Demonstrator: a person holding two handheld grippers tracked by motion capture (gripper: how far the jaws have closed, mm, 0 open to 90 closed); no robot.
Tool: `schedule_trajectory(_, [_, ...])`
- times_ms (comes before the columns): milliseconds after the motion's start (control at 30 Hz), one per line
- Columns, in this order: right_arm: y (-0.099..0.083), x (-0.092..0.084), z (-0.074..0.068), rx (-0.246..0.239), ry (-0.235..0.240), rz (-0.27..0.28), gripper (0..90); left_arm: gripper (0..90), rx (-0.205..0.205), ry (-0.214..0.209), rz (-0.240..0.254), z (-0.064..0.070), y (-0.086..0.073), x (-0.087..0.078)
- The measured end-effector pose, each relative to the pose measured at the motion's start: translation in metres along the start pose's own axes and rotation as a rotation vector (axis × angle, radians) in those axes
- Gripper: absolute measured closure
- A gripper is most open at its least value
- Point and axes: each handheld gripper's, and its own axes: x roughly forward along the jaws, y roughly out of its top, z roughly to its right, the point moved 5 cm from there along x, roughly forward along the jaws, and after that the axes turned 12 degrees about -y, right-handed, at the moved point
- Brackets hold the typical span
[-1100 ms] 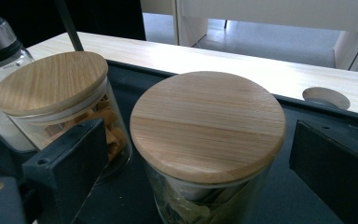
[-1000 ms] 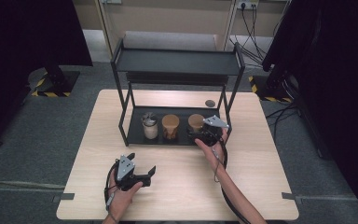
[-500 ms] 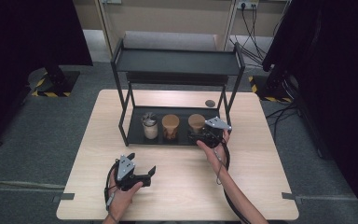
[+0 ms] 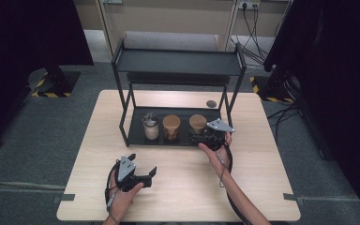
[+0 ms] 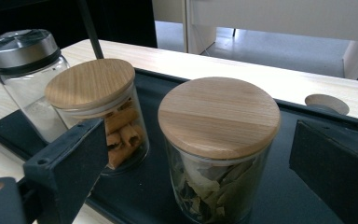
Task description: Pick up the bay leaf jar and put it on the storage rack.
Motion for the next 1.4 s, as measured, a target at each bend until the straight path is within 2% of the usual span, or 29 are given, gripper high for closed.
schedule_trajectory(733, [-0.002, -0.014, -0.005, -0.010, 0.051, 0.021, 5.0, 0.9, 0.000, 0.001, -0.002, 0.000, 0.000, 0.000])
schedule_trajectory(1400, [-0.015, -0.028, -0.006, -0.009, 0.094, 0.027, 5.0, 0.9, -0.001, 0.001, 0.000, 0.000, 0.000, 0.000])
